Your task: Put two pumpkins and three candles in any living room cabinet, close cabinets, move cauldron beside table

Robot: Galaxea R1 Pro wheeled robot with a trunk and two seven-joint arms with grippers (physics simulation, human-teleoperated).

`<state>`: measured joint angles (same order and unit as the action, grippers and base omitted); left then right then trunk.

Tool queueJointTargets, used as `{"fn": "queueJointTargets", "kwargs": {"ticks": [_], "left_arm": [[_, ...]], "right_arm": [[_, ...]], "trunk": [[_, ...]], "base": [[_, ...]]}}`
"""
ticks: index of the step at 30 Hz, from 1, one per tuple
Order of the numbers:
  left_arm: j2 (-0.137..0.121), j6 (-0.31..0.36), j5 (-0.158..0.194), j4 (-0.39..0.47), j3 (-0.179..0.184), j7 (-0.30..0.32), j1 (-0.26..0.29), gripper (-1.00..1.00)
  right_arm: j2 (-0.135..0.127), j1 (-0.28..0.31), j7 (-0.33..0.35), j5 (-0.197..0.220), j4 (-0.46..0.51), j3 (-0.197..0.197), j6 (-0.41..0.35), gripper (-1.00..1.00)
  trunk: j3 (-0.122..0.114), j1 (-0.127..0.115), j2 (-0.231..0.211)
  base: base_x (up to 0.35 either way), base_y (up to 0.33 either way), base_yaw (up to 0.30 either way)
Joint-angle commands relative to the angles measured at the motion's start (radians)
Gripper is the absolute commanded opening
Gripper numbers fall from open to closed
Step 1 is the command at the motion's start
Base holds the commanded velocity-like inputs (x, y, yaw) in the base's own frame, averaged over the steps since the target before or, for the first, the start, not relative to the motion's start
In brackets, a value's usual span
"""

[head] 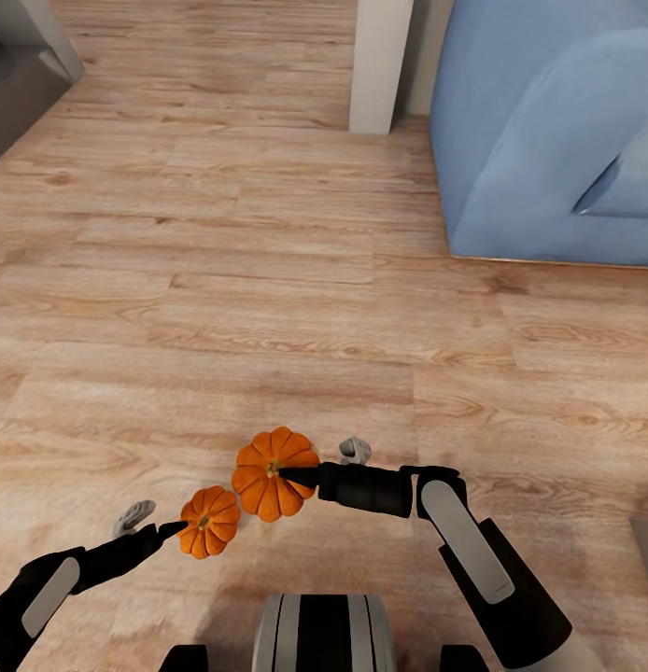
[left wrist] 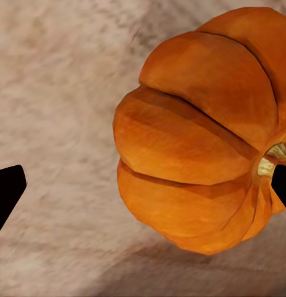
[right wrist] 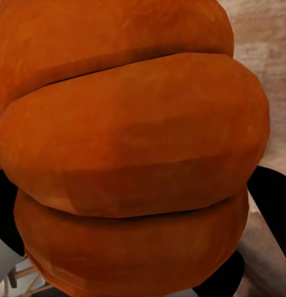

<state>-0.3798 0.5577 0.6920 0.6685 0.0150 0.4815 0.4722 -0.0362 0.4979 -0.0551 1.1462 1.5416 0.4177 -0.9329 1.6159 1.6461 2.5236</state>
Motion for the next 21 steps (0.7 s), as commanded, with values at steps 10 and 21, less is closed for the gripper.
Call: {"fn": "queueJointTargets", "kwargs": {"ticks": [10, 21], "left_arm": [[-0.001, 0.007, 0.009, 0.006, 0.008, 0.0, 0.0, 1.0], [0.001, 0.007, 0.011, 0.006, 0.008, 0.0, 0.0, 1.0]], "right_arm": [[-0.001, 0.001, -0.006, 0.007, 0.0, 0.001, -0.001, -1.0], [0.001, 0.001, -0.006, 0.007, 0.0, 0.001, -0.001, -1.0]], "trunk": [[0.016, 0.002, 0.001], [0.024, 0.003, 0.002]], "base": [[0.0, 0.0, 0.0], [0.0, 0.0, 0.0]]}}
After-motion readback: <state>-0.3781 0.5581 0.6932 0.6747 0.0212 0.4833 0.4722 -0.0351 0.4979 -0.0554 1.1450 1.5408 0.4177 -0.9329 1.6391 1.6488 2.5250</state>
